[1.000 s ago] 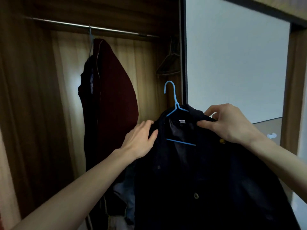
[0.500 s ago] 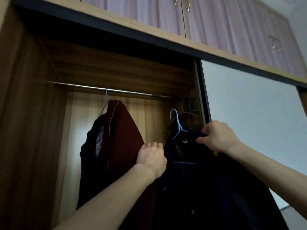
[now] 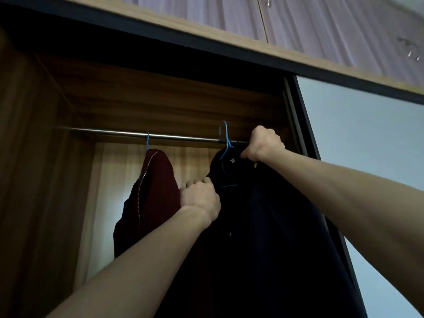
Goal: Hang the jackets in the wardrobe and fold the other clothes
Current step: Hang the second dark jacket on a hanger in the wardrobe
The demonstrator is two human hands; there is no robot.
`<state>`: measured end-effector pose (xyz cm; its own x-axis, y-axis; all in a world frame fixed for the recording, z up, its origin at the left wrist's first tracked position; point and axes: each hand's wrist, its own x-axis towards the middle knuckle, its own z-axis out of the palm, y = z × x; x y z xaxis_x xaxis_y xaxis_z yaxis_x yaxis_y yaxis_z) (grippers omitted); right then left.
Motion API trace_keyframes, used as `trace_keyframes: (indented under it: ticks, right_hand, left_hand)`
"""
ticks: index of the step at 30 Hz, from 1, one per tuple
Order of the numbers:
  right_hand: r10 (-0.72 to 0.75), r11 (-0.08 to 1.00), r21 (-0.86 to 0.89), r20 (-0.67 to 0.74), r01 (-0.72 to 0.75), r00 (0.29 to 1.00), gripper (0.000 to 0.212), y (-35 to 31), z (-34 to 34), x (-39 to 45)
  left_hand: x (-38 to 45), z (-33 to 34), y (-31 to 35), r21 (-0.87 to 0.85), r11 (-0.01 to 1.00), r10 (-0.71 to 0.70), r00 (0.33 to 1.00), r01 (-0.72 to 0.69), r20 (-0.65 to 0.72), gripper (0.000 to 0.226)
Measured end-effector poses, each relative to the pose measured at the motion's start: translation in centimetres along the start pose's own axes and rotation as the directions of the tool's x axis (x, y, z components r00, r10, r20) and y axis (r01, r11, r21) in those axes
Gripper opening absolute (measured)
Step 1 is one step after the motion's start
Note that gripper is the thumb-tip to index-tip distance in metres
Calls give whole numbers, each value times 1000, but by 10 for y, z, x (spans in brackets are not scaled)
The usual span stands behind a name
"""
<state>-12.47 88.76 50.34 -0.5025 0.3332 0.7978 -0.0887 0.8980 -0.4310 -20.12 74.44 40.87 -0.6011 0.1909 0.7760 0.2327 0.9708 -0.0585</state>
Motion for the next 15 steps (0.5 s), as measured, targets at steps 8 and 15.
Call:
trace_keyframes:
  ticks: [8, 15]
  right_hand:
    - [40, 997, 69, -27, -38, 999, 38, -7, 48, 44]
    - [-13, 989, 150, -8, 14, 1000, 37, -21, 83, 67]
  left_hand:
    - [50, -4, -30, 37, 999, 32, 998, -30, -45, 39]
    - [87, 2, -35, -77, 997, -2, 992, -8, -126, 45]
